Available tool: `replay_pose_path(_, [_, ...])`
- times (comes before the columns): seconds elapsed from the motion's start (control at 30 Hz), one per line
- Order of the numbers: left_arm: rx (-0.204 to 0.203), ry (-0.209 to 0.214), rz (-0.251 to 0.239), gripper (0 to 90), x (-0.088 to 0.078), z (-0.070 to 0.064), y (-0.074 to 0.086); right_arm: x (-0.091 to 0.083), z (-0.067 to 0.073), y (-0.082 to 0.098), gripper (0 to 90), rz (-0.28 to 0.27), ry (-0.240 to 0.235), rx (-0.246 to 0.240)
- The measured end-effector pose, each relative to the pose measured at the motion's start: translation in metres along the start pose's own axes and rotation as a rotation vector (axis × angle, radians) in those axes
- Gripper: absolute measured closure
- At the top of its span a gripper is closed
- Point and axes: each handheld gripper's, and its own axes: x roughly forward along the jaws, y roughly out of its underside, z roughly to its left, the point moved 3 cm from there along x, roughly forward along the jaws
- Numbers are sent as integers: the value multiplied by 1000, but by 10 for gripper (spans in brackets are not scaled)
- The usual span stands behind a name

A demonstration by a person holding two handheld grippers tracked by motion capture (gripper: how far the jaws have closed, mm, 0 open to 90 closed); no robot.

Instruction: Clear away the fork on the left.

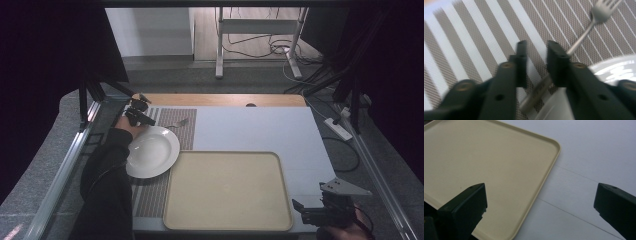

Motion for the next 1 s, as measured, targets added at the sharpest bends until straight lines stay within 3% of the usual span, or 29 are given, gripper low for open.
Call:
replay_pose_path(0.1, [15, -1, -20, 453, 1, -7, -7, 0, 0, 0, 0, -2, 1, 0])
replay_pose_path(0.23, [7, 61, -21, 259, 10, -18, -15, -1, 0, 0, 0, -4, 0, 1])
replay_pose_path(0.27, [7, 78, -18, 169, 13, -20, -16, -1, 0, 0, 0, -5, 0, 1])
replay_pose_path(0.43, [44, 89, 26, 48, 28, -32, -21, -1, 0, 0, 0, -6, 0, 2])
replay_pose_path(0.57, [86, 25, 73, 84, 38, -38, -24, -1, -1, 0, 0, -8, -2, 4])
replay_pose_path(0.63, [81, 29, 62, 108, 36, -37, -25, -1, -1, 0, 0, -10, -1, 4])
replay_pose_path(0.87, [99, 42, 35, 496, 25, -24, -16, -2, -1, 1, 0, -10, -2, 3])
replay_pose_path(0.9, [98, 39, 28, 585, 23, -21, -14, -2, -1, 1, 0, -11, -2, 4])
replay_pose_path(1.0, [73, 69, 12, 768, 21, -13, -8, -2, -1, 1, 0, -10, -2, 3])
